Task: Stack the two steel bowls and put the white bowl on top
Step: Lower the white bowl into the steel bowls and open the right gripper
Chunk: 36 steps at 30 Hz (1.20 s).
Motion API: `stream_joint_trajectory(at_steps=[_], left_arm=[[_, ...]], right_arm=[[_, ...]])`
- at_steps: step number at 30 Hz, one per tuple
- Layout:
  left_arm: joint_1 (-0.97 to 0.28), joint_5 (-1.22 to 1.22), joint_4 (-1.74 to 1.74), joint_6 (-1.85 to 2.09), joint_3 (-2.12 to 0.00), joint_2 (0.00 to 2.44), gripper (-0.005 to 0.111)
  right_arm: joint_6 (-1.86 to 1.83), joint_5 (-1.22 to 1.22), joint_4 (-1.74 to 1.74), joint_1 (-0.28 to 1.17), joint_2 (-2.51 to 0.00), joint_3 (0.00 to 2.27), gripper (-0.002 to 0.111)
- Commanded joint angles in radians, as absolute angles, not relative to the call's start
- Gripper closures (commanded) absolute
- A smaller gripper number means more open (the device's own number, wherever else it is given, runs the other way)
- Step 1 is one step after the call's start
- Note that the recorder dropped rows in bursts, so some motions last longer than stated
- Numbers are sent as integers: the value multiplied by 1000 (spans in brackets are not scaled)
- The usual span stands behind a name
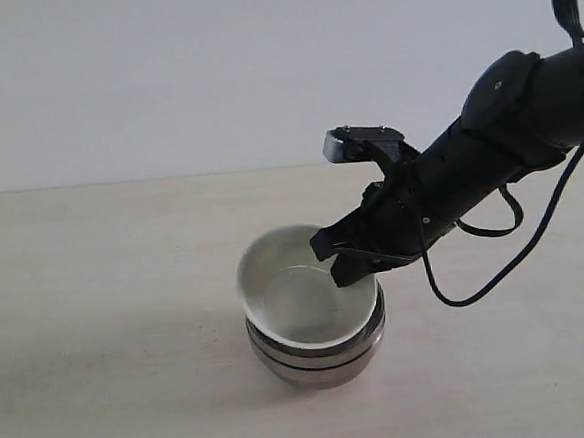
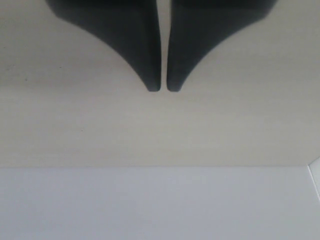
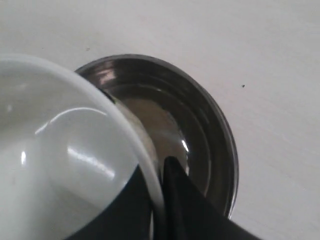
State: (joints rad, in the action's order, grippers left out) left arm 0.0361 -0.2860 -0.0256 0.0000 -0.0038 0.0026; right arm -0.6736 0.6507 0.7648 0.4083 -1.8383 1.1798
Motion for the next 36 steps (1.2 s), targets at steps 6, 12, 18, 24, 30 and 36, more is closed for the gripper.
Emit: stream_joint_trajectory(at_steps=[6,12,18,24,30,36], left_arm=[[39,-284,-18,-8,0,0,103],[39,-284,-18,-8,0,0,103],[39,-284,-18,-8,0,0,103],[39,-284,-18,-8,0,0,103],[39,-284,-18,-8,0,0,103],[39,-284,-18,-8,0,0,103]], right_arm=[[-556,639,616,408,-1841,1179,108],[-556,625,616,408,-1841,1179,108],[-556,634,616,408,-1841,1179,108],[-560,609,620,408,-1841,1179,101],[-560,592,622,418,-1841,1179,69],[-571,550,644,418,-1841,1194,69]])
